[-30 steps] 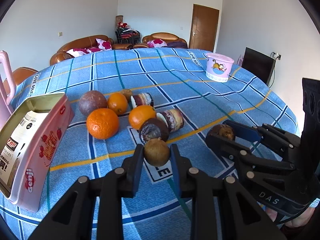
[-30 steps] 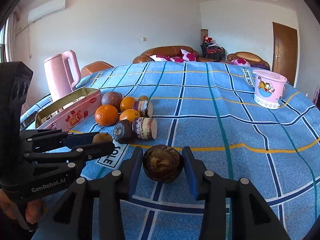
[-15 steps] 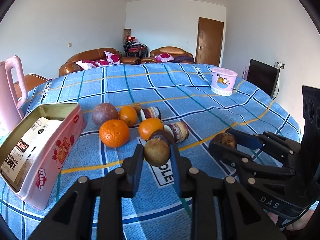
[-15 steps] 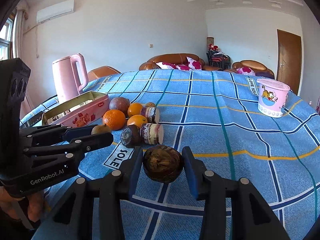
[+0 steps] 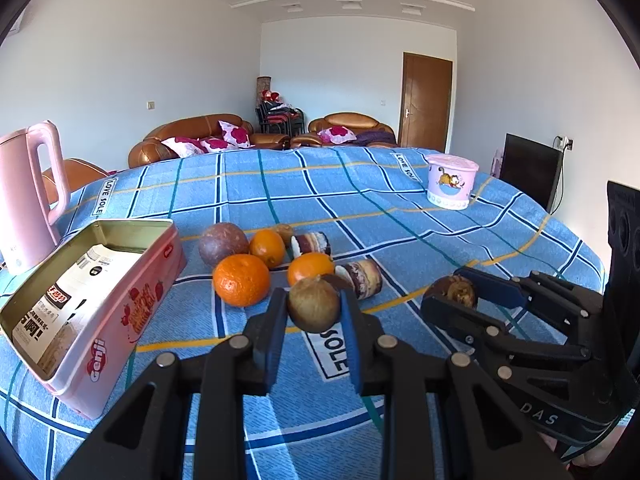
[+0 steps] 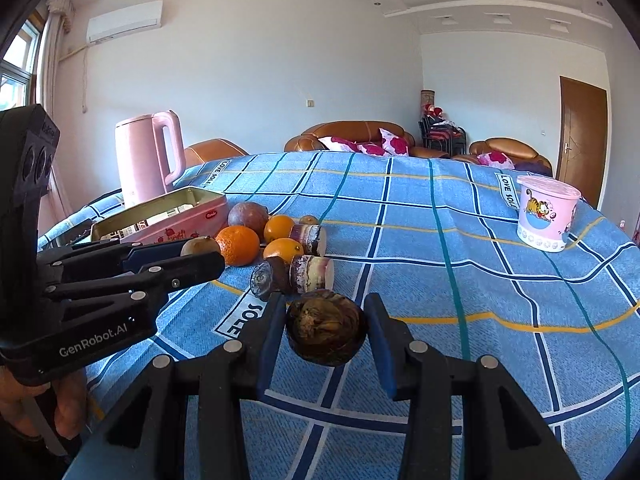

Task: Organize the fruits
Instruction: 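Lift the kiwi with the left tool while the right tool lifts the brown fruit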

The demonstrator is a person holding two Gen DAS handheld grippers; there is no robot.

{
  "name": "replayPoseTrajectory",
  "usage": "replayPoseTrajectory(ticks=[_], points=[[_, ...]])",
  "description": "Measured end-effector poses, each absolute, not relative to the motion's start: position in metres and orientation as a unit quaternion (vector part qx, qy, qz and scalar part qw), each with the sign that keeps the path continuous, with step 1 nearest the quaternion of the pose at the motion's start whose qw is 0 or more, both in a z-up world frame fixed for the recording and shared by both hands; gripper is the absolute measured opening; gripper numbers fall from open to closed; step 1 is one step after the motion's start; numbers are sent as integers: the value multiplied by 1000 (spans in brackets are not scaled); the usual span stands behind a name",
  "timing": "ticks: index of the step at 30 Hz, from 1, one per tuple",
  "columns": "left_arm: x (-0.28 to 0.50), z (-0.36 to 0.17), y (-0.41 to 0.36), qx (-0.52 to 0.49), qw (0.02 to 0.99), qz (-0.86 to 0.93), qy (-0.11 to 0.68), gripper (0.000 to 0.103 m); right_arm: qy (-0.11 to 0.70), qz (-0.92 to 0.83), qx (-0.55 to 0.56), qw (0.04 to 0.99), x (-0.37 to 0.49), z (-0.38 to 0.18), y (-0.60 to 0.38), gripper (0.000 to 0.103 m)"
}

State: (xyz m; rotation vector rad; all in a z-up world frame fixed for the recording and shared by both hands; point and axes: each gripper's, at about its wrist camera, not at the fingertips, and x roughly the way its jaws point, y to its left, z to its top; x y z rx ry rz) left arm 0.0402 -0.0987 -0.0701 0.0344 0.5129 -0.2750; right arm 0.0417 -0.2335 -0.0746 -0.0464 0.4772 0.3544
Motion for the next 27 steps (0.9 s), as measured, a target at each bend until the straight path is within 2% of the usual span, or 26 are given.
replayPoseTrajectory(ticks=[27], points=[[19, -63, -99, 23, 974, -125, 187, 28, 187, 196, -18, 962, 29, -72, -238, 43]])
